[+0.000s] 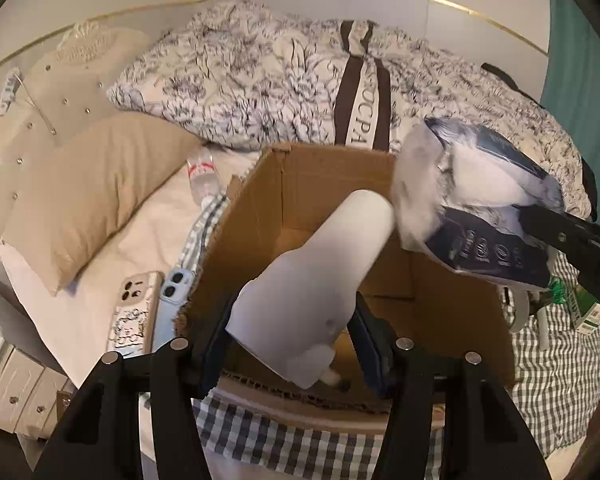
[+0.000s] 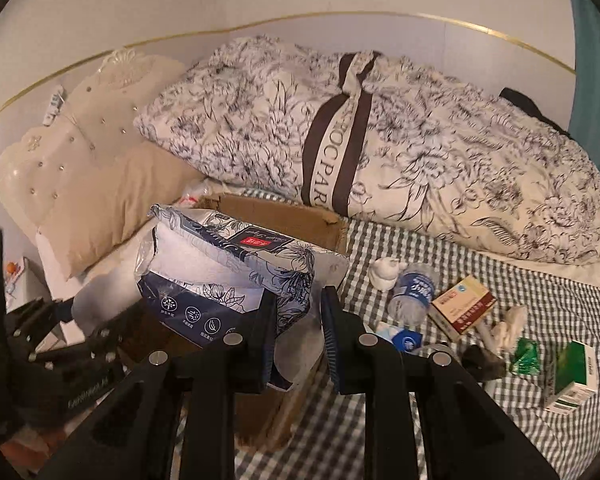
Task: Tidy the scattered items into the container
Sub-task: 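Carry both items to the cardboard box and release them inside, then move both grippers back over the gingham cloth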
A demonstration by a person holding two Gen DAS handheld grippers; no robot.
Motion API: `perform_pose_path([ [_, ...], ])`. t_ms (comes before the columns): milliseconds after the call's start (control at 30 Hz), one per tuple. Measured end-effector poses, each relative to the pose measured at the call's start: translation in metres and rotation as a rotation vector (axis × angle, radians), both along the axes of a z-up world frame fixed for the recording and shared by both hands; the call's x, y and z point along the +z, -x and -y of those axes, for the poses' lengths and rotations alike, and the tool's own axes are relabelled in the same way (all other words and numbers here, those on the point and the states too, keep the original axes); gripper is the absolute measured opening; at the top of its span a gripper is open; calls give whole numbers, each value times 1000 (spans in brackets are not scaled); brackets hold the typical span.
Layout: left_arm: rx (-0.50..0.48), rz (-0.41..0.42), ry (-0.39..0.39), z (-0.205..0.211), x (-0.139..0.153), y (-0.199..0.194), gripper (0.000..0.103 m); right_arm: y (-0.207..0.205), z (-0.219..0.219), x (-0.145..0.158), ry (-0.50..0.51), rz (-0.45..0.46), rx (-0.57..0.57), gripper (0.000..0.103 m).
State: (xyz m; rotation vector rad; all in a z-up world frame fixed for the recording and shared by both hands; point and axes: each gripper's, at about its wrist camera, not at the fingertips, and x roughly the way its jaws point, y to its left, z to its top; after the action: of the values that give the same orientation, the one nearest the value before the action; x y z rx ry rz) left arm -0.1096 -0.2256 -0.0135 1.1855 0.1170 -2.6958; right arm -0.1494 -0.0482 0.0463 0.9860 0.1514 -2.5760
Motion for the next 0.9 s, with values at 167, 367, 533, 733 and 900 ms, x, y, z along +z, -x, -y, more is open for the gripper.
perform_pose_path([
  [167,2,18,7,-1,-14,14,55,23,16,-25,-8,47,7,21],
  [367,18,-1,62,-5,-13,20,100,33,22,-41,11,49,7,64],
  [533,45,-11,32,-2,-8,15,100,23,6,-27,17,-28,-45,75],
  [733,33,-37,7,-23,8,0,100,1,-39,-10,37,-70,-104,75],
  [900,-12,-61,-23,-59,22,-18,100,-28,-93,2,54,-84,-184,75],
])
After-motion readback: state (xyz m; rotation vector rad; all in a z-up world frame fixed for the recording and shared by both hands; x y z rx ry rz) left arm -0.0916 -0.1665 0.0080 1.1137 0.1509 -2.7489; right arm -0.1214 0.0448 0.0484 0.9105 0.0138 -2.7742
